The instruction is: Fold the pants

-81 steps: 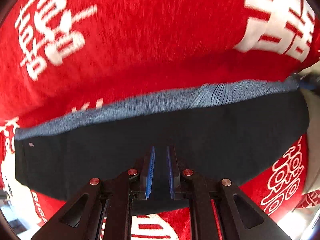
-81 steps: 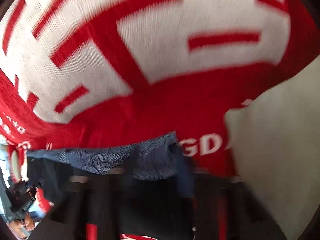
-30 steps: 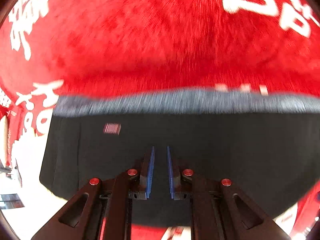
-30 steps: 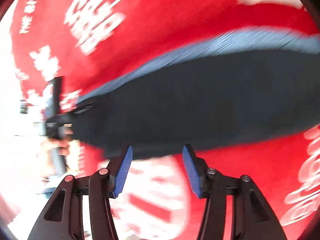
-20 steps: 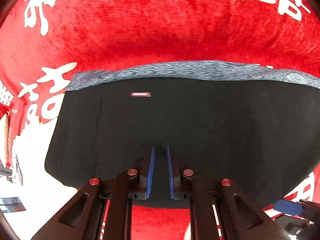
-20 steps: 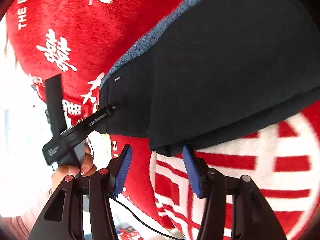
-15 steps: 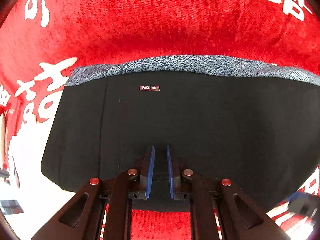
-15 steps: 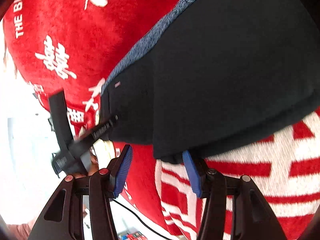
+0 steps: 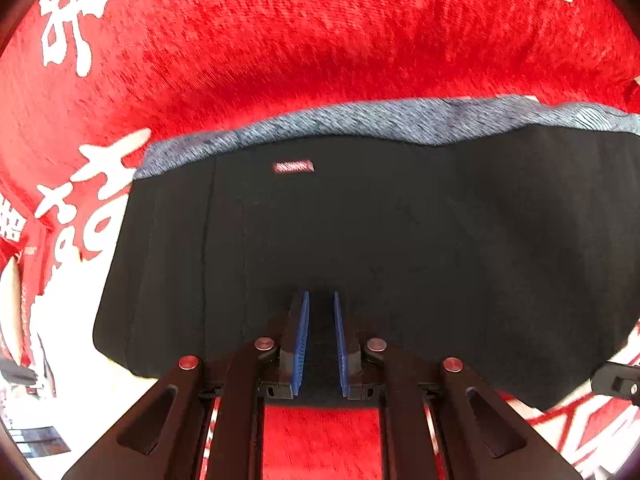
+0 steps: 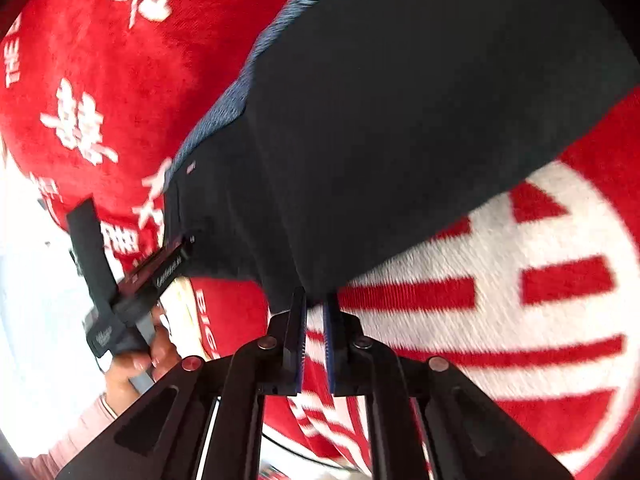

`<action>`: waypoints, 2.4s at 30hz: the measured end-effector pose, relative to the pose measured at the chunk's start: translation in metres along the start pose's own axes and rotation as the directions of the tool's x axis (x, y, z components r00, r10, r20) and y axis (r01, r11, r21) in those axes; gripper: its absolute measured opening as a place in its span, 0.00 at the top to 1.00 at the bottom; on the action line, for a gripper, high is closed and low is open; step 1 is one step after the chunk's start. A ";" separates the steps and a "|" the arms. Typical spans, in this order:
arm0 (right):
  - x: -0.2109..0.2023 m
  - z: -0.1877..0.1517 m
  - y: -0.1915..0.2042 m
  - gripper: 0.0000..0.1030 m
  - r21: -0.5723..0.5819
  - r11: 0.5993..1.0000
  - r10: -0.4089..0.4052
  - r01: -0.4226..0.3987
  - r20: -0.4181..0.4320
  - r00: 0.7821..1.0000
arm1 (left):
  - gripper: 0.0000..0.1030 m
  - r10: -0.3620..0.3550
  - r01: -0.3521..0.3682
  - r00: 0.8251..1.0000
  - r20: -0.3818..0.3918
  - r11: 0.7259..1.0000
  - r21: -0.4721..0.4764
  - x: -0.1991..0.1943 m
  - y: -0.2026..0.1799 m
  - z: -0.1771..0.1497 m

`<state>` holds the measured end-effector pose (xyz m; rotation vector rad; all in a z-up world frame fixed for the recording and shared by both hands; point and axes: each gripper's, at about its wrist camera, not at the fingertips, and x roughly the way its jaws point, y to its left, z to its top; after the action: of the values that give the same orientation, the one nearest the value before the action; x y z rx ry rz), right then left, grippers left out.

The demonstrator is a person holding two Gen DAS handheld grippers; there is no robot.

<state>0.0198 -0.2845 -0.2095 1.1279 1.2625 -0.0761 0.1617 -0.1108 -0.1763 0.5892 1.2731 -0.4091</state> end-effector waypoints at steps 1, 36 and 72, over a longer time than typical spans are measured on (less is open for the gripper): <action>-0.009 -0.002 0.005 0.88 -0.039 0.999 -0.032 0.032 -0.011 0.999 | 0.86 -0.034 0.034 0.999 -0.008 0.999 -0.013 -0.007 -0.007 -0.001; -0.238 0.025 -0.150 0.34 0.211 0.945 -0.303 0.250 0.280 0.911 | 0.15 -0.211 0.207 0.977 0.011 0.967 0.148 -0.085 -0.234 0.035; -0.330 0.145 -0.225 0.59 0.184 0.784 -0.613 0.593 0.384 0.691 | 0.13 -0.121 0.121 0.993 -0.003 0.992 0.042 -0.059 -0.346 0.091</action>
<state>-0.1369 -0.6672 -0.1127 0.6294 1.1828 -0.8194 0.0123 -0.4408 -0.1665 0.5496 1.3076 -0.5375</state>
